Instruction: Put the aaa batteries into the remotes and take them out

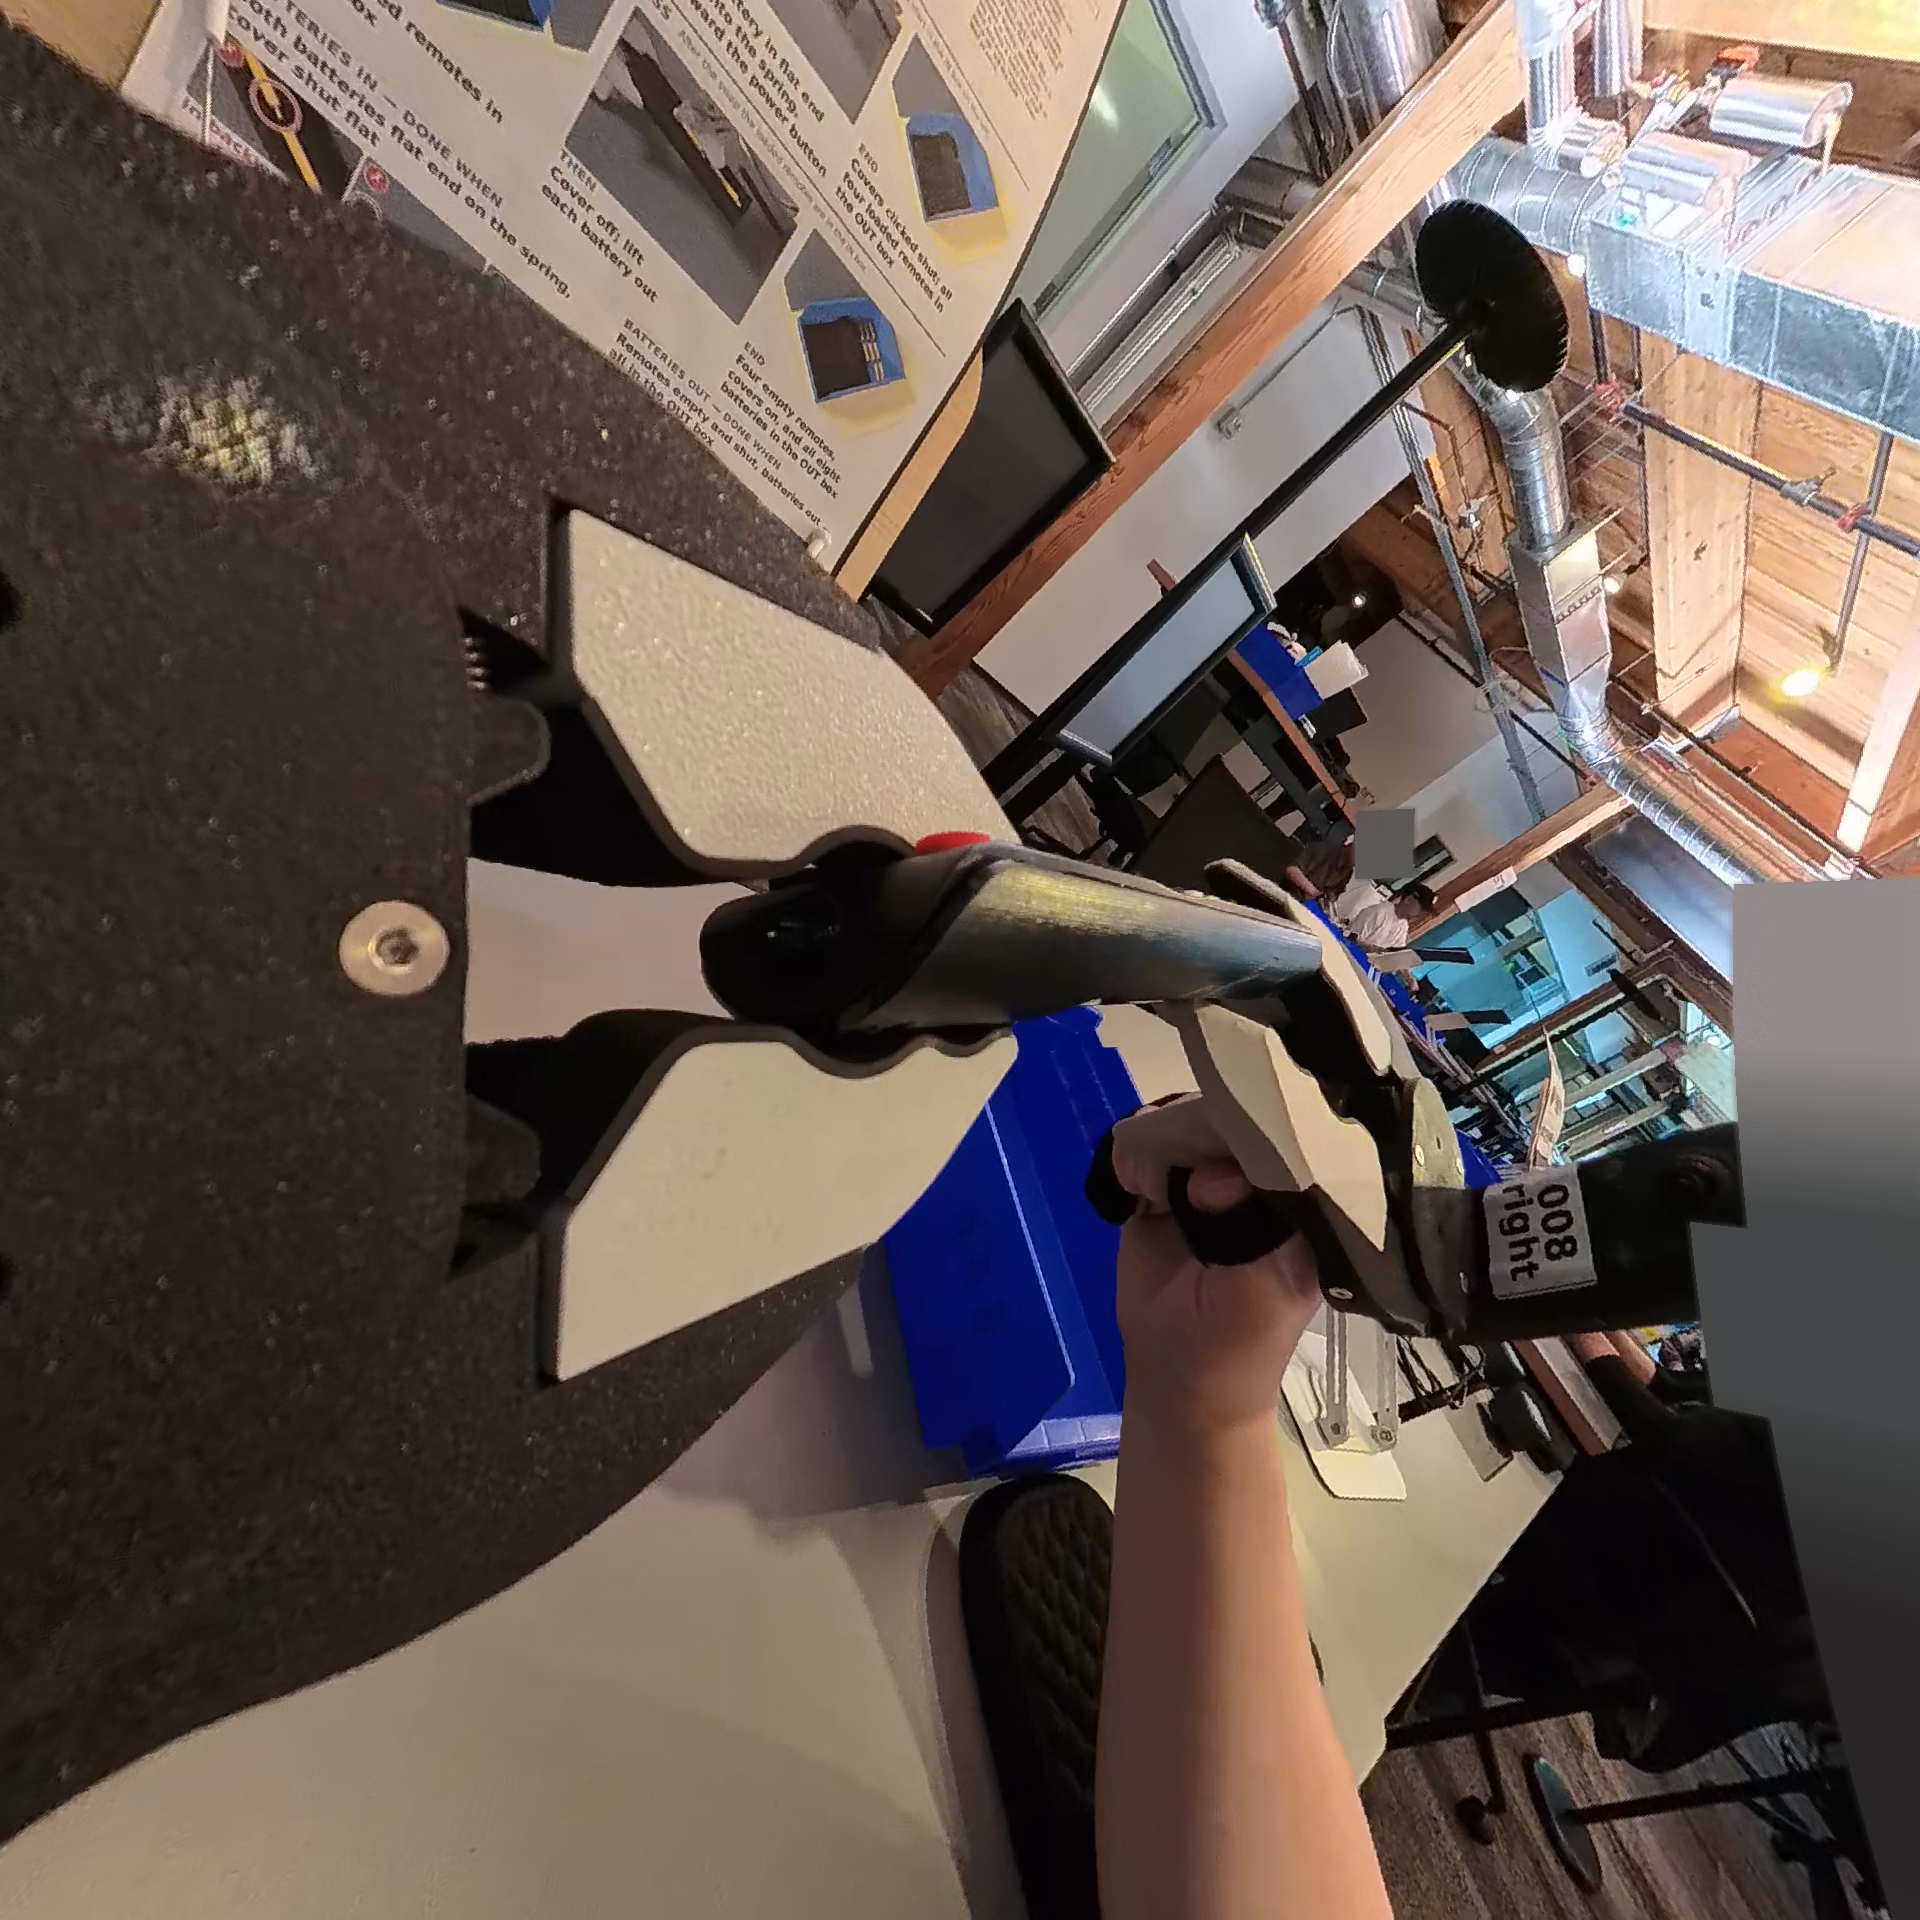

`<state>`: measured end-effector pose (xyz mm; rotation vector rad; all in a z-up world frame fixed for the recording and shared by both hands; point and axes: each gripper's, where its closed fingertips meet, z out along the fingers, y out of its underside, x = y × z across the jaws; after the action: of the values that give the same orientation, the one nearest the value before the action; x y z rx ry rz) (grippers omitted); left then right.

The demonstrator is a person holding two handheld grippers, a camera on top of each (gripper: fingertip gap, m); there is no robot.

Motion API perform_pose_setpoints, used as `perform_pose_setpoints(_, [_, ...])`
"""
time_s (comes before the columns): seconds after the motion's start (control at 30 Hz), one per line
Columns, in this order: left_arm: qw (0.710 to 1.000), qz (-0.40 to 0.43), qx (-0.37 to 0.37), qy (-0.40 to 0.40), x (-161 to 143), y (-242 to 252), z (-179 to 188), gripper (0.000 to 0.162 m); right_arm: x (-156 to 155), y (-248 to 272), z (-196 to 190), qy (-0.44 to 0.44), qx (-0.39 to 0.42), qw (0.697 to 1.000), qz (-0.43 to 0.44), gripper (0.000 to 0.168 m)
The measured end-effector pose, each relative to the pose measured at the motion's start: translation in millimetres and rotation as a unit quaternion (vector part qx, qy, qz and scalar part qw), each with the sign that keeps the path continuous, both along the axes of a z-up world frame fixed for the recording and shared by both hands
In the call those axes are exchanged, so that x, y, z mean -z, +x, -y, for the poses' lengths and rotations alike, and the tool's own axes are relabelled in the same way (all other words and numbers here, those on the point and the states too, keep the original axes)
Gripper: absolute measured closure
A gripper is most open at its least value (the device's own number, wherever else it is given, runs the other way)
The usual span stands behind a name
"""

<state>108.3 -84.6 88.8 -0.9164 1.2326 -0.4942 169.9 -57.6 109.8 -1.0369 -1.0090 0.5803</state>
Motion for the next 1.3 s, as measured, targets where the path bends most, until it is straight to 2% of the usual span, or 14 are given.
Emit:
perform_pose_setpoints(0.33, [1.0, -0.012, 0.001, 0.022, -2.0, -2.3, 2.9, 0.139, -1.6, -1.0, 5.8, 0.012, -0.007, 1.0, 0.018, 0.127])
perform_pose_setpoints(0.97, [0.998, -0.057, 0.029, -0.003, 12.8, -9.3, -4.1, 0.138, 18.8, -3.4, 8.5, 0.0, -0.062, 0.996, 0.068, 0.139])
perform_pose_setpoints(1.1, [0.999, -0.043, 0.022, -0.022, 13.0, -7.5, -9.5, 0.138, 15.8, -3.8, 1.0, -0.004, -0.048, 0.999, 0.025, 0.134])
perform_pose_setpoints(1.17, [0.999, -0.035, 0.008, -0.029, 13.1, -6.0, -14.0, 0.138, 16.9, -5.7, -5.7, 0.001, -0.016, 1.0, 0.025, 0.118])
perform_pose_setpoints(1.23, [0.999, -0.029, 0.012, -0.036, 13.0, -6.1, -14.5, 0.138, 14.2, -5.9, -7.1, 0.002, -0.006, 1.0, 0.014, 0.119])
perform_pose_setpoints(1.3, [0.999, -0.028, 0.018, -0.043, 12.6, -5.7, -13.2, 0.138, 11.2, -4.6, -6.0, -0.012, -0.016, 1.0, 0.001, 0.128])
